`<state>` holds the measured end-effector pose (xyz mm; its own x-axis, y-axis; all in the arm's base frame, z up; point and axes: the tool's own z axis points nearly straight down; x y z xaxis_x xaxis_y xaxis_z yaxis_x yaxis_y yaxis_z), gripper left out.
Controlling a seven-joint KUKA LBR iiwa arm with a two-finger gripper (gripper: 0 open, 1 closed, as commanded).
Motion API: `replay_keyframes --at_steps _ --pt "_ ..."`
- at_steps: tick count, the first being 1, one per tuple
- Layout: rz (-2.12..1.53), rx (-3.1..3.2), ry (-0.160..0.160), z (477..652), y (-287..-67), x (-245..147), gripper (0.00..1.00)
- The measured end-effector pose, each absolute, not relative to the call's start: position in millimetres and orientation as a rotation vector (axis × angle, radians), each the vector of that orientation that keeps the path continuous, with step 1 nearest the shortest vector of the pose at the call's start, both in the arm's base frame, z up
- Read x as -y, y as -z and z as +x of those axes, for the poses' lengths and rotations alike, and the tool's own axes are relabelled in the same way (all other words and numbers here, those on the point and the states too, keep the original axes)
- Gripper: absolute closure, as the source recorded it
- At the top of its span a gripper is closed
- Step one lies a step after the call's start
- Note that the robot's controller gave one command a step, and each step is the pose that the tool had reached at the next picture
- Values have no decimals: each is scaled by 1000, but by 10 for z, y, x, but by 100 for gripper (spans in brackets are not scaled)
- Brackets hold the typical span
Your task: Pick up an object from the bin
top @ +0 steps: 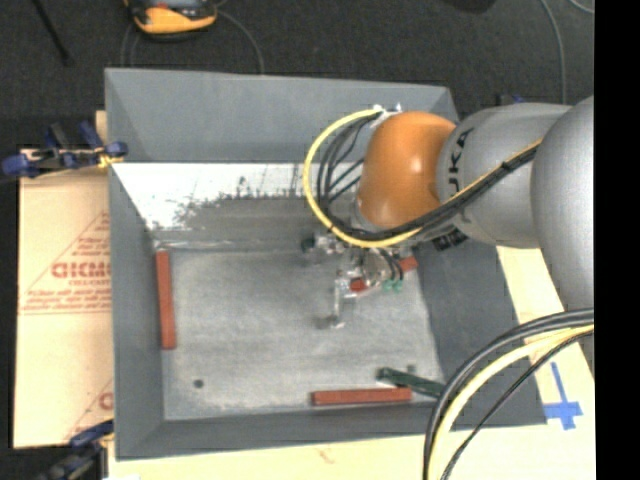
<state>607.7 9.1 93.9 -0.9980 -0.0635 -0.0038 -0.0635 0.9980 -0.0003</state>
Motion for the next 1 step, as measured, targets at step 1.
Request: replay_keyframes --at_steps 1 --pt "76 -3139 0 6041 -819 183 0"
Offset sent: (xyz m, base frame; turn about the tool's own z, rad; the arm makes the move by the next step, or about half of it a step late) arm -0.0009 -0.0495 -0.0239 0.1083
